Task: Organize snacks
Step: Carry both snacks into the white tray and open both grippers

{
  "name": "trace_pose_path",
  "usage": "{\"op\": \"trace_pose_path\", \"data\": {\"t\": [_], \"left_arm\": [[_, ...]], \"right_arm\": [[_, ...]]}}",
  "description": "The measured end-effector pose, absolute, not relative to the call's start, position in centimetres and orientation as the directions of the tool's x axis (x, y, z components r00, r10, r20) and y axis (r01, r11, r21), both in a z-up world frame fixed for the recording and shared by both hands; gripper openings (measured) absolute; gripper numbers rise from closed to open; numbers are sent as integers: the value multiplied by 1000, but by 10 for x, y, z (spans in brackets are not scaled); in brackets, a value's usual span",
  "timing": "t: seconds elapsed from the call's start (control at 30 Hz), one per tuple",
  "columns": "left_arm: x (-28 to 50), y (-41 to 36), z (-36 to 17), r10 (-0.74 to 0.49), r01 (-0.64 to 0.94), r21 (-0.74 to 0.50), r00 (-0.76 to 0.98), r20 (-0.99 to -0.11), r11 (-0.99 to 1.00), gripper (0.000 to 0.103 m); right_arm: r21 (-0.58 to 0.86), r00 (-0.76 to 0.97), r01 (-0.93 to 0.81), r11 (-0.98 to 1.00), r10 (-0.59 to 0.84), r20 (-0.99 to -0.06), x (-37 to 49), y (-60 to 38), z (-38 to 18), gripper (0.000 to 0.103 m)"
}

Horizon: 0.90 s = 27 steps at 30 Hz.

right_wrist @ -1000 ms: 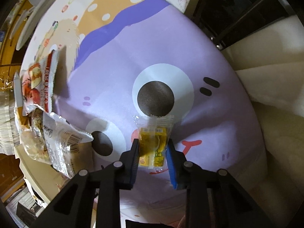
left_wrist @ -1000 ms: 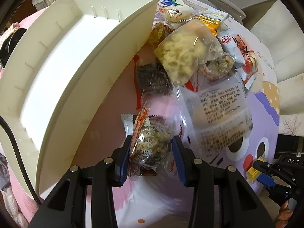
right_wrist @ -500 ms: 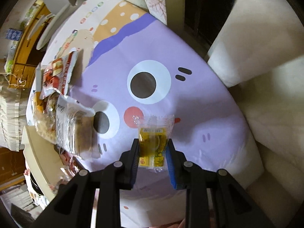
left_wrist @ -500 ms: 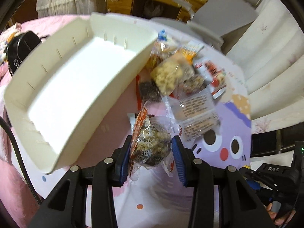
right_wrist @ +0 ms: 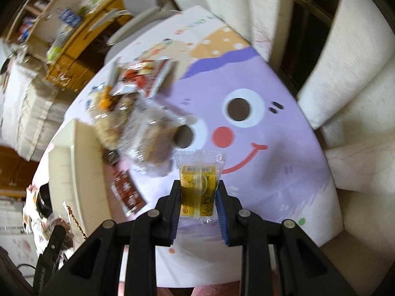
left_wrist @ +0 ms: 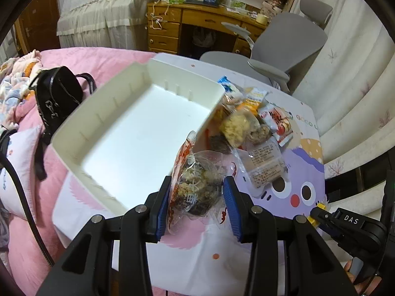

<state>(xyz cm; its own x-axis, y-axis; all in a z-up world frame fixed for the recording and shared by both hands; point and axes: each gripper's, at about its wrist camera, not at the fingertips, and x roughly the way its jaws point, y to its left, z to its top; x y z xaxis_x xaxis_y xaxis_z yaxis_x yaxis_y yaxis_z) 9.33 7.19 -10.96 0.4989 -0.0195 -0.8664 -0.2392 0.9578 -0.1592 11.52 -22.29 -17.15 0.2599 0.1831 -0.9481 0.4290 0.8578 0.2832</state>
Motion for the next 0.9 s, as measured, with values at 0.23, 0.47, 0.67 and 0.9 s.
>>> {"op": "trace_pose_path", "data": {"t": [0.23,0.47,0.67,0.9], "left_arm": [[74,93,-97,-17,-221,-149,506,-862,964,40],[61,130,-100,-21,-226,-145,476,-879,963,40],[65,170,-104,-49,-187,-150,457,-888,971,40],[87,222,-108,-98,-104,-158,437,-894,982,40]], "right_arm": [[349,285,342,872,258,-923,121,-184,-164,26],[396,270,277,875,325,-906,122,-138,-162,26],[451,236,310,837,392,-889,121,-102,-166,26],[447,245,356,821,380,-892,122,-53,-164,26]]}}
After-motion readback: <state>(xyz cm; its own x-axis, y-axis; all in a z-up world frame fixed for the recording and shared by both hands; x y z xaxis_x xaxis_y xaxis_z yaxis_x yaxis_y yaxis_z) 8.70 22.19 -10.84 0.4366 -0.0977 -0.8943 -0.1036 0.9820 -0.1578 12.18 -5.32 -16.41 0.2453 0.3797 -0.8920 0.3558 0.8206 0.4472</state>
